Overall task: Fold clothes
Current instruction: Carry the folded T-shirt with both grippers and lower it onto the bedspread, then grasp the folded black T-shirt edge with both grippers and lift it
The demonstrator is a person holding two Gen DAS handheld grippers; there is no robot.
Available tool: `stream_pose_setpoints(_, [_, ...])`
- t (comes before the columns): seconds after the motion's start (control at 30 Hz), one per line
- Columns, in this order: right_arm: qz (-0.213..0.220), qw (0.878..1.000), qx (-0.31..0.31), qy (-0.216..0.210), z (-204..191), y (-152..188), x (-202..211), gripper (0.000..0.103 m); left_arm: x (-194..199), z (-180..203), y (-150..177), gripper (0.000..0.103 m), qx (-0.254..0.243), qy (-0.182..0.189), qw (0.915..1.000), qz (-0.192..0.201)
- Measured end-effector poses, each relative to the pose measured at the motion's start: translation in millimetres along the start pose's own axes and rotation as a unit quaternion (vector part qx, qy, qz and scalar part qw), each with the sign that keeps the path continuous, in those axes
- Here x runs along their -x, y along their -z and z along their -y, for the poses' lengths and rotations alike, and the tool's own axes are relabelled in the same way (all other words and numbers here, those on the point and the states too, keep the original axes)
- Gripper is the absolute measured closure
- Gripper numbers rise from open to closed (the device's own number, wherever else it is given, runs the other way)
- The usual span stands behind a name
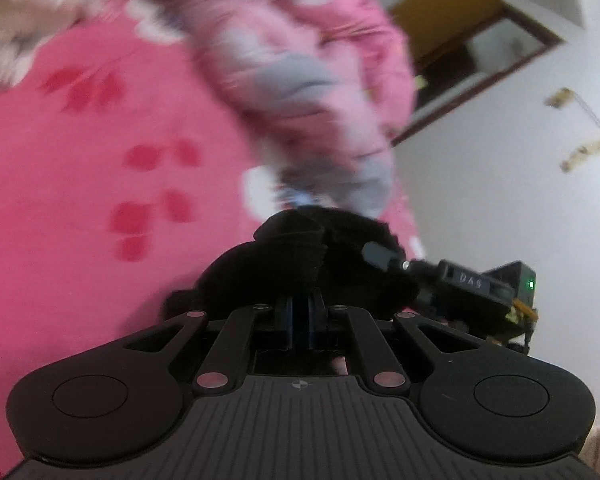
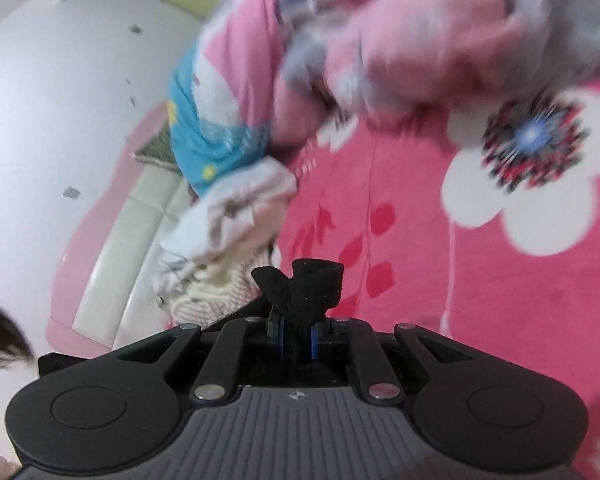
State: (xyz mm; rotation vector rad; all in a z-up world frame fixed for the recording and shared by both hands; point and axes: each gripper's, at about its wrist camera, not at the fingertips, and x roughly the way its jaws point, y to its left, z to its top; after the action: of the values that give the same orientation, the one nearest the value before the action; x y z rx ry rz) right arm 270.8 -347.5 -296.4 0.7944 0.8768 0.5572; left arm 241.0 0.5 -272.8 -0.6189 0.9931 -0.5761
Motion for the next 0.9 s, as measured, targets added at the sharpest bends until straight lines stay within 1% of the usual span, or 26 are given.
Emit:
stream_pose_setpoints(0.07, [-0.018, 1.0, 0.001, 0.019, 9, -3, -33, 0.087, -8, -34, -8, 0.097, 0.023, -0.01, 0.9995, -0.016])
stream_pose_setpoints(0.1, [-0.028, 0.999, 0.004, 0.029, 13, -4, -45, 0.08, -10, -46, -9, 0.093, 0.039, -0.015, 0.9989, -0.022])
stream_pose_setpoints(0.13, [-0.037, 0.998, 0.007, 0.052, 15, -5, -55, 0.076, -11, -58, -10, 0.089, 0.055, -0.019, 0.9979, -0.027])
stream_pose_setpoints(0.17, [-0.039, 0.996, 0.013, 0.074, 17, -4, -58, 0.07, -12, -67, -10, 0.08, 0.07, -0.022, 0.9969, -0.03])
stream_pose_setpoints(0.2, [-0.041, 0.994, 0.019, 0.095, 18, -3, -60, 0.066, -9, -72, -8, 0.074, 0.083, -0.02, 0.996, -0.027])
stream_pose_setpoints(0.23, [-0.038, 0.993, 0.023, 0.107, 20, -2, -56, 0.063, -6, -75, -5, 0.072, 0.092, -0.017, 0.9953, -0.024])
stream_pose_setpoints(0.27, [-0.027, 0.993, 0.02, 0.117, 22, -2, -47, 0.057, -2, -78, -2, 0.07, 0.102, -0.015, 0.9944, -0.021])
stream_pose_setpoints(0.3, [-0.016, 0.992, 0.016, 0.122, 24, -4, -35, 0.055, 2, -79, 2, 0.068, 0.111, -0.014, 0.9935, -0.02])
stream_pose_setpoints(0.4, [0.017, 0.991, 0.002, 0.136, 29, -4, 8, 0.054, 18, -76, 20, 0.065, 0.129, -0.014, 0.9911, -0.029])
stream_pose_setpoints(0.5, [0.031, 0.989, -0.024, 0.141, 35, 13, 53, 0.053, 32, -69, 45, 0.062, 0.138, -0.008, 0.9887, -0.06])
stream_pose_setpoints(0.53, [0.028, 0.989, -0.035, 0.143, 38, 20, 64, 0.053, 32, -66, 55, 0.062, 0.138, -0.008, 0.9876, -0.074])
stream_pose_setpoints(0.63, [-0.011, 0.983, -0.073, 0.168, 57, 47, 84, 0.052, 13, -56, 93, 0.061, 0.139, -0.019, 0.9822, -0.125])
stream_pose_setpoints(0.67, [-0.026, 0.98, -0.086, 0.18, 65, 58, 90, 0.052, 6, -53, 105, 0.061, 0.142, -0.028, 0.9793, -0.141])
stream_pose_setpoints(0.73, [-0.041, 0.975, -0.108, 0.188, 80, 72, 97, 0.052, -7, -47, 127, 0.061, 0.145, -0.047, 0.9743, -0.166])
stream_pose_setpoints(0.8, [-0.052, 0.973, -0.126, 0.187, 94, 82, 101, 0.052, -14, -42, 142, 0.062, 0.143, -0.064, 0.9722, -0.174])
stream_pose_setpoints(0.9, [-0.07, 0.975, -0.134, 0.161, 108, 82, 92, 0.052, -21, -40, 153, 0.062, 0.145, -0.081, 0.9716, -0.168])
